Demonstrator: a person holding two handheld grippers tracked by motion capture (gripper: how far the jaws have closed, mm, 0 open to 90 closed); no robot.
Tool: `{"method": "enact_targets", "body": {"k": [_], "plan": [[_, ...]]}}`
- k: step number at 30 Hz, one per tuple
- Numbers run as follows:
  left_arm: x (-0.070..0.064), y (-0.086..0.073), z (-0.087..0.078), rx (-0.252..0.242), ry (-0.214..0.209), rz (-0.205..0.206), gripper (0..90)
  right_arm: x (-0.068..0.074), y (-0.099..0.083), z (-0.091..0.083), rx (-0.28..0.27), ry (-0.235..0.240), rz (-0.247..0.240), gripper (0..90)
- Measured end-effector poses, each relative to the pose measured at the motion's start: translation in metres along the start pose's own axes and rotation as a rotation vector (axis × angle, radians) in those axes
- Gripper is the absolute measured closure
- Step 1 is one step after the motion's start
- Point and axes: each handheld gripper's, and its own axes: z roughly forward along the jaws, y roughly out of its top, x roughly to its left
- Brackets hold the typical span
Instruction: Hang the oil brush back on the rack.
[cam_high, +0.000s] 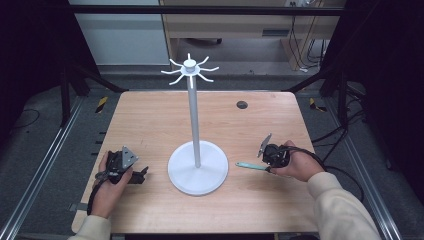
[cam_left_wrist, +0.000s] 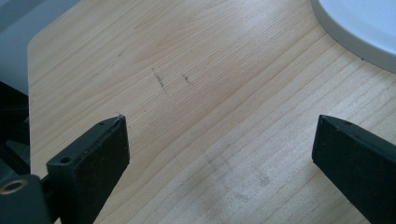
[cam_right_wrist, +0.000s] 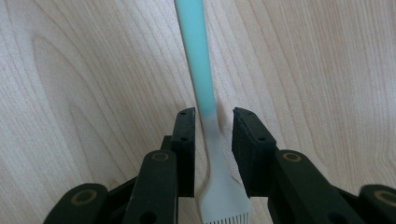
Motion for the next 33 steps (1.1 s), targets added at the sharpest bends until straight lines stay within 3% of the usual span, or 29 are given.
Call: {"method": "enact_targets", "body": {"k": [9, 33], "plan": [[-0.0003, 0.0, 0.0, -0.001, -0.002, 0.0, 3.5, -0.0004, 0.0026, 0.0041, 0.018, 0.027, -0.037, 71.9], [-0.0004, 0.0, 0.0002, 0.0, -0.002, 0.0, 3.5, -0.0081, 0.0044, 0.0094, 0.054, 0.077, -0.031, 76.0]]}}
